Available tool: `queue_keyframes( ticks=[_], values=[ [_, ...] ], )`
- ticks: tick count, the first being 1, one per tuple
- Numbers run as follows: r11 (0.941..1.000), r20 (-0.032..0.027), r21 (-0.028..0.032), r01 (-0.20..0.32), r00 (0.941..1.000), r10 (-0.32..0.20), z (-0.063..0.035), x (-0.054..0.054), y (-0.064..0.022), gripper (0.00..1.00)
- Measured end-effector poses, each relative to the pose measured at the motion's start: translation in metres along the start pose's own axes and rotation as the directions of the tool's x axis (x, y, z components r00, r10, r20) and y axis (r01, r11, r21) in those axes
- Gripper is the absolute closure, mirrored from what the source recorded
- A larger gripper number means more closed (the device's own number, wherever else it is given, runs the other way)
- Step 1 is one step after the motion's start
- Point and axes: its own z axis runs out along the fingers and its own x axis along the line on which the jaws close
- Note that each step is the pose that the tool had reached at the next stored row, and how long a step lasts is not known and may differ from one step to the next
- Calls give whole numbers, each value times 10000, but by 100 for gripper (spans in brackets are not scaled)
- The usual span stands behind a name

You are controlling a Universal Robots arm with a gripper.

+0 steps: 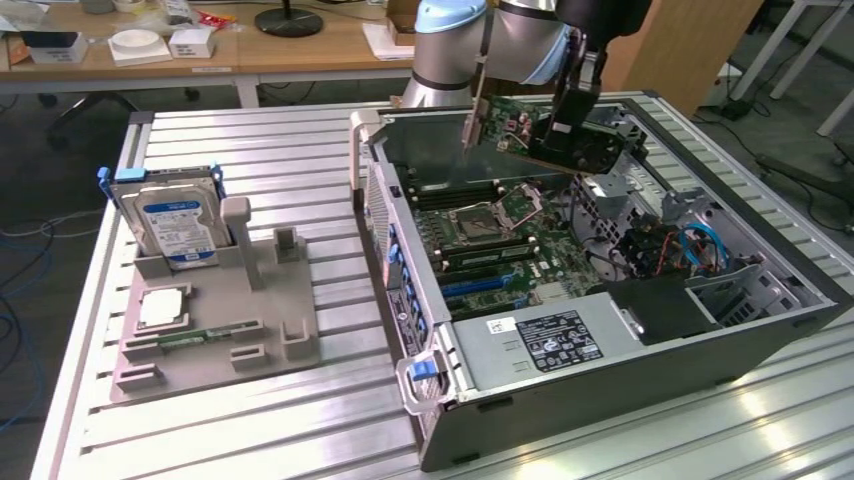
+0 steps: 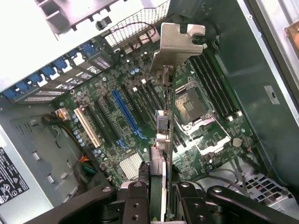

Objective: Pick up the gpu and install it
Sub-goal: 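Insert the gpu into the slot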

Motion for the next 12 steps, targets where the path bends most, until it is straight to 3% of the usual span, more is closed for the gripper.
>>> queue_keyframes(
  ticks=[5, 12],
  values=[
    [9964, 15, -2, 853, 9964, -853, 8, -1, -1, 73],
    [9825, 50, -12, 1860, 9825, -1860, 24, 0, -1, 73]
  ],
)
